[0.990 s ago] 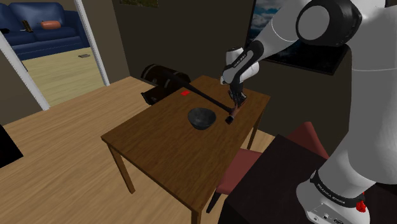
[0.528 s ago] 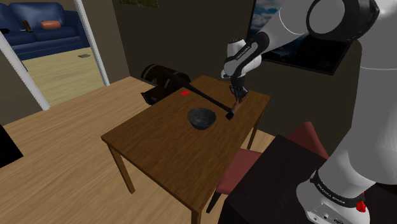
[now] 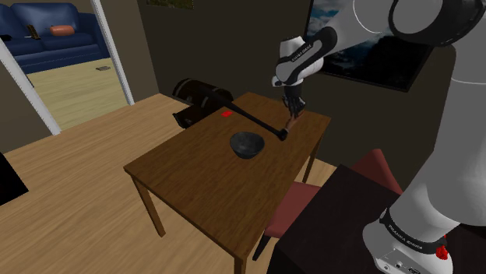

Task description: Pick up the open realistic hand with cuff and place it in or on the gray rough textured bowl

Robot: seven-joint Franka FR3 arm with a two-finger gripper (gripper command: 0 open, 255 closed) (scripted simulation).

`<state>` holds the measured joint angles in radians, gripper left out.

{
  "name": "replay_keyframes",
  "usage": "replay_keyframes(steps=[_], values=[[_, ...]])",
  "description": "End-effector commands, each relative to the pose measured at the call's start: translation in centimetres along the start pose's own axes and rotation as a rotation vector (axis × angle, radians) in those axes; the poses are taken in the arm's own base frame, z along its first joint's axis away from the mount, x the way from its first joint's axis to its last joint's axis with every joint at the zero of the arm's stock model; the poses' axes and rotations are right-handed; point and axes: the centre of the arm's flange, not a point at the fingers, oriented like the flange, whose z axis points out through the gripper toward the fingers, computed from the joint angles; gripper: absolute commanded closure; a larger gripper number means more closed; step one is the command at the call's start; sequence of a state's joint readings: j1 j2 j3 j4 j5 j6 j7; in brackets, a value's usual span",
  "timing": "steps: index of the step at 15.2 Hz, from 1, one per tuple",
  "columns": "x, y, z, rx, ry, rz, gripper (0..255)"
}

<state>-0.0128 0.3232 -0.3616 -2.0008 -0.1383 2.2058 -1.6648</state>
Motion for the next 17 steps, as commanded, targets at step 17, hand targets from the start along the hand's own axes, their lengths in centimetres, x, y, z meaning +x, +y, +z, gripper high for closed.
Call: replay_keyframes(steps=[17], values=[[16.6,10.5,-8.1,0.0,0.0,0.0,255]])
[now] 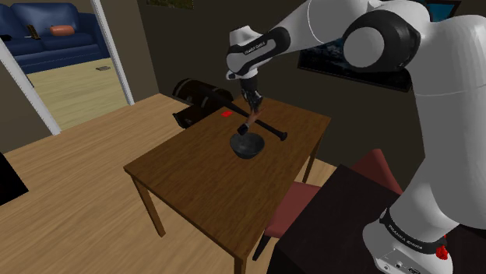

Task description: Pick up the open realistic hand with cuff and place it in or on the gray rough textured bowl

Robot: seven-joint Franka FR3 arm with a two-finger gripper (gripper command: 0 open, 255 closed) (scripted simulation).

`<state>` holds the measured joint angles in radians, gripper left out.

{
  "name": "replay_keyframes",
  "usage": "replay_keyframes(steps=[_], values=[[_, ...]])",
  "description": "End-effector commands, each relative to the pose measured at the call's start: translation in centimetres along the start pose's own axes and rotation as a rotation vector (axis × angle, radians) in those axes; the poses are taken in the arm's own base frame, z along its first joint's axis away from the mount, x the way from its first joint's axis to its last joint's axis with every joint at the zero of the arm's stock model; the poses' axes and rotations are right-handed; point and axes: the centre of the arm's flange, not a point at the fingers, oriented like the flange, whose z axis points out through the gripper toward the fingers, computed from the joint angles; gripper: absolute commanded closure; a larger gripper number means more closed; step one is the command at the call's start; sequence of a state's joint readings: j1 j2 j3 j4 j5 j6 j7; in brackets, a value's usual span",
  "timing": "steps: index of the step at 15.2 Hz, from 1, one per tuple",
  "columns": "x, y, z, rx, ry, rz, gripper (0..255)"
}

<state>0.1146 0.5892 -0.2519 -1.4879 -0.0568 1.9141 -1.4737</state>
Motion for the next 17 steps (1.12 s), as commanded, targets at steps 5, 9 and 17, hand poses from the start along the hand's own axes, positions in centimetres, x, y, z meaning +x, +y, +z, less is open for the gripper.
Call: replay_keyframes(steps=[5,9,17], values=[[3.6,2.0,-0.2,0.0,0.0,0.0,255],[4.1,2.3,1.9,0.0,0.0,0.0,255],[4.9,2.9,6.0,0.0,0.0,0.0,255]])
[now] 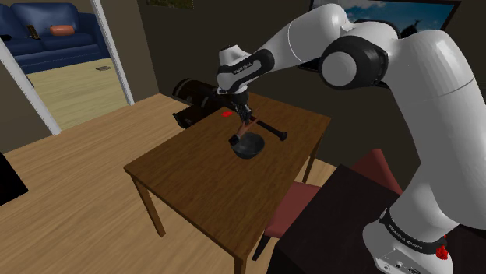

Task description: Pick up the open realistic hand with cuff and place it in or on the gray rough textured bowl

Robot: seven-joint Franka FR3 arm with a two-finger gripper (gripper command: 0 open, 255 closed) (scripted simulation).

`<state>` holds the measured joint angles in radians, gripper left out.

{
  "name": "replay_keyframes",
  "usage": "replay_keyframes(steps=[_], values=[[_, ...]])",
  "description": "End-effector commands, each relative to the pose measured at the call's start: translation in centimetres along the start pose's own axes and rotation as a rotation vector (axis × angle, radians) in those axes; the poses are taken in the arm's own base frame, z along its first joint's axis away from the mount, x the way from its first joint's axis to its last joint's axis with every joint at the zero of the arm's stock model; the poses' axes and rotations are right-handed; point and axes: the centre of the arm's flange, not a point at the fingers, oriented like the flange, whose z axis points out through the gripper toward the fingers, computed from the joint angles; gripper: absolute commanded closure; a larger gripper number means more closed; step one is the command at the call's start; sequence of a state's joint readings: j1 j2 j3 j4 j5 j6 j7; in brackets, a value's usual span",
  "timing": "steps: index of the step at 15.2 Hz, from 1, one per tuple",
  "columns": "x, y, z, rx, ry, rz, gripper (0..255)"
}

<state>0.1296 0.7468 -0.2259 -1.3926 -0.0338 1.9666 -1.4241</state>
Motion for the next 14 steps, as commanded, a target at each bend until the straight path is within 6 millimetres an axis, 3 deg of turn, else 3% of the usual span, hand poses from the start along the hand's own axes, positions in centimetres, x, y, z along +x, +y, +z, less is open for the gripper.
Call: replay_keyframes(steps=[1,3,11,12,14], values=[[0.3,0.2,1.1,-0.001,0.0,0.0,255],[0.5,0.3,2.1,-0.001,0.0,0.0,255],[0.5,0.3,2.1,-0.001,0.0,0.0,255],[0.5,0.3,2.1,-0.001,0.0,0.0,0],[0.5,0.3,2.1,-0.001,0.0,0.0,0]])
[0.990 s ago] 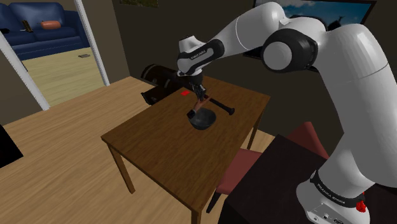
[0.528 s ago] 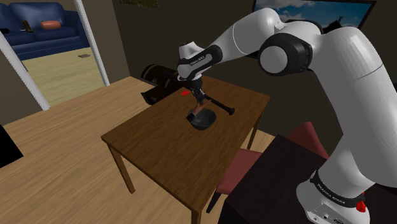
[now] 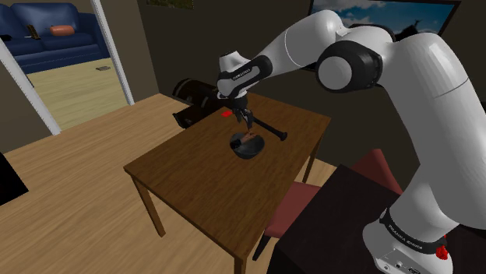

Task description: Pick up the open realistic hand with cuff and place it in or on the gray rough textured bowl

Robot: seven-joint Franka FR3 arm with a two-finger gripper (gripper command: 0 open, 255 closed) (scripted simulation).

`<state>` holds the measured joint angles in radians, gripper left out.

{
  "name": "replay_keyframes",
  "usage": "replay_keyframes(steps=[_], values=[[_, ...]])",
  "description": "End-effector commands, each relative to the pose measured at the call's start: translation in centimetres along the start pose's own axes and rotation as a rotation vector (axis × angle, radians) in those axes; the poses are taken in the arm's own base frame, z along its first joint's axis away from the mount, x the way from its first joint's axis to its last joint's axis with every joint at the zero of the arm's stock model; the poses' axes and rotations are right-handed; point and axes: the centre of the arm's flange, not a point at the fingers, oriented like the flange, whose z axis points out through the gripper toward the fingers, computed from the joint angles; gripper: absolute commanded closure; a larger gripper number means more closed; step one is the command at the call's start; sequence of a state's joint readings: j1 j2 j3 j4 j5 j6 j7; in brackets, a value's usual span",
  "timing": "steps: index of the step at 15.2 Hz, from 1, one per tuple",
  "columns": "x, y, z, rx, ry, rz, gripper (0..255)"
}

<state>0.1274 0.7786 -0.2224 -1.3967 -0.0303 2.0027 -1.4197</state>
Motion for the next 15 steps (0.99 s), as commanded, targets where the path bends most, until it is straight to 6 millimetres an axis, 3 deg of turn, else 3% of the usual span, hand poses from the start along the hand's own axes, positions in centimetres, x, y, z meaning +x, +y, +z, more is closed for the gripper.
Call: replay_keyframes(steps=[1,3,7,15], values=[[0.0,0.0,0.0,0.0,0.0,0.0,0],[0.0,0.0,0.0,0.0,0.0,0.0,0],[0.0,0.0,-5.0,0.0,0.0,0.0,0],[0.0,0.0,-5.0,0.0,0.0,0.0,0]])
